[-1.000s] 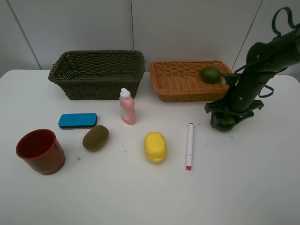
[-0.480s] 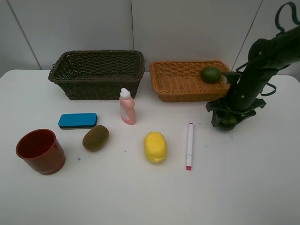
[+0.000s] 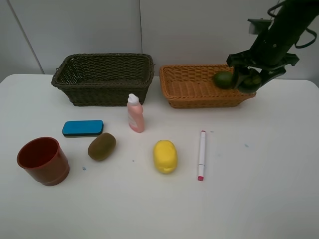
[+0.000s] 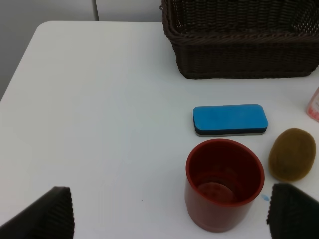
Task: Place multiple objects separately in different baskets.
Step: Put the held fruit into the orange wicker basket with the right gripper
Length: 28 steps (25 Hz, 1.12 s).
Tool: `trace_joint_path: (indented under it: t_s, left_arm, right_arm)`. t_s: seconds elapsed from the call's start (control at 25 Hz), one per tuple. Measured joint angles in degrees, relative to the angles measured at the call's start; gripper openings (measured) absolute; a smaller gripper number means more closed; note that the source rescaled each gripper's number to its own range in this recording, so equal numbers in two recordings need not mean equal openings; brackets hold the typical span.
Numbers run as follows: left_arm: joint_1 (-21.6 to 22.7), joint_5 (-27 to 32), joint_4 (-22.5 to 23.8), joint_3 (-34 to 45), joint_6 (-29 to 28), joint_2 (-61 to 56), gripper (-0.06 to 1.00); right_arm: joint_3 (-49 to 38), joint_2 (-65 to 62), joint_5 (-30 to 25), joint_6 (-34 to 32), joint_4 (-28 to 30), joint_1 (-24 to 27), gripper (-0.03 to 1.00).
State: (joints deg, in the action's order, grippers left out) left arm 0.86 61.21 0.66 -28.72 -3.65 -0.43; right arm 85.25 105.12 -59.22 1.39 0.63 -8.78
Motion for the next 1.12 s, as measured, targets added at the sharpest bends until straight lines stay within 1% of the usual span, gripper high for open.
trace_joint_path:
  t_s: [0.24, 0.32, 0.48, 0.76, 1.12]
  left_arm:
    - [0.00, 0.00, 0.00, 0.00, 0.00, 0.00, 1.00]
    - [0.00, 0.00, 0.00, 0.00, 0.00, 0.00, 1.00]
    - [0.00, 0.00, 0.00, 0.00, 0.00, 0.00, 1.00]
    - [0.00, 0.00, 0.00, 0.00, 0.00, 0.00, 1.00]
    - [0.00, 0.00, 0.00, 0.00, 0.00, 0.00, 1.00]
  right_arm:
    - [6.25, 0.05, -0.43, 0.00, 1.55, 0.00, 0.63]
    - [6.70, 0.06, 1.35, 0.00, 2.65, 0.00, 0.63]
    - [7.01, 1.07, 6.16, 0.00, 2.89, 0.00, 0.63]
    - [7.01, 7.65, 13.57, 0.00, 2.95, 0.00, 0.63]
    - [7.01, 15.04, 16.47, 0.00, 2.79, 0.00, 0.63]
